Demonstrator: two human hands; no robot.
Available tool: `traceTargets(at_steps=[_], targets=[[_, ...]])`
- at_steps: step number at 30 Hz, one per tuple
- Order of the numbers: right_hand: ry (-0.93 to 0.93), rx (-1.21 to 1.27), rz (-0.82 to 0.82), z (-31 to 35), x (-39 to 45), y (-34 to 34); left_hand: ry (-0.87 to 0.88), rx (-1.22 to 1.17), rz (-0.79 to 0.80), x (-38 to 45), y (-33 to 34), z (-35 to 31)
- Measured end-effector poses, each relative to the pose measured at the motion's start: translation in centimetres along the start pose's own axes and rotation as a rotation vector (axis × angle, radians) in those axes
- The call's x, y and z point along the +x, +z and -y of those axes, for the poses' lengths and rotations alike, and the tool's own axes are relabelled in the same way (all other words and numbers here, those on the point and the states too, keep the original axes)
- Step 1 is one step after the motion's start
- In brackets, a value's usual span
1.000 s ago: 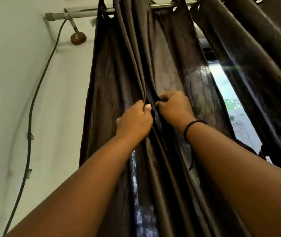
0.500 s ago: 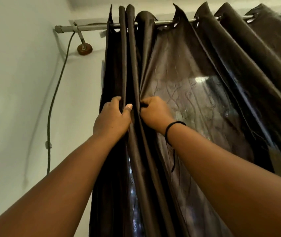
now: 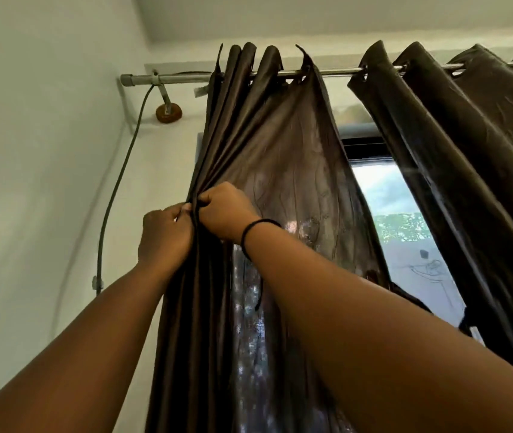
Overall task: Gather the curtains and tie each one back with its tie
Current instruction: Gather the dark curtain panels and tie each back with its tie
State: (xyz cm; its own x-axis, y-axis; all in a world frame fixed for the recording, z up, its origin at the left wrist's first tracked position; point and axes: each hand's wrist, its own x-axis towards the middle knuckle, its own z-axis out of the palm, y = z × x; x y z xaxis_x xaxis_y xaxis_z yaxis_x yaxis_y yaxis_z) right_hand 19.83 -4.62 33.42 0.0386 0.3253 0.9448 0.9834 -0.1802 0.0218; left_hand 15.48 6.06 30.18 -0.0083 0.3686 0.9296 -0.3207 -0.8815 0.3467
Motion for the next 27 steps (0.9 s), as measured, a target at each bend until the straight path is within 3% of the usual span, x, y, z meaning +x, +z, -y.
traceTargets(at_steps=[5,7,9,11,16,19,27], targets=[[0.053,0.005,0.067,-3.6,-1.3,-2.0,-0.098,0.041,0.112,-1.5,1.1,0.7],[0.112,-0.053,-0.049,-5.4,-2.6,-3.1,-0.123,0.041,0.143,-1.7,1.7,0.9],[0.228,-0.314,-0.288,-7.2,-3.8,-4.6,-0.168,0.050,0.155,-2.0,2.3,0.9],[0.347,-0.493,-0.418,-9.3,-4.5,-6.0,-0.197,0.026,0.146,-2.1,2.9,0.5],[0.578,-0.432,-0.352,-13.8,-5.9,-8.0,-0.225,-0.053,0.137,-1.7,4.3,-0.2],[0.503,-0.228,-0.337,-15.3,-6.7,-8.5,-0.226,-0.099,0.174,-1.8,5.4,-0.8],[0.343,-0.285,-0.375,-15.3,-5.6,-7.7,-0.139,0.094,0.044,-1.8,9.0,-3.5]])
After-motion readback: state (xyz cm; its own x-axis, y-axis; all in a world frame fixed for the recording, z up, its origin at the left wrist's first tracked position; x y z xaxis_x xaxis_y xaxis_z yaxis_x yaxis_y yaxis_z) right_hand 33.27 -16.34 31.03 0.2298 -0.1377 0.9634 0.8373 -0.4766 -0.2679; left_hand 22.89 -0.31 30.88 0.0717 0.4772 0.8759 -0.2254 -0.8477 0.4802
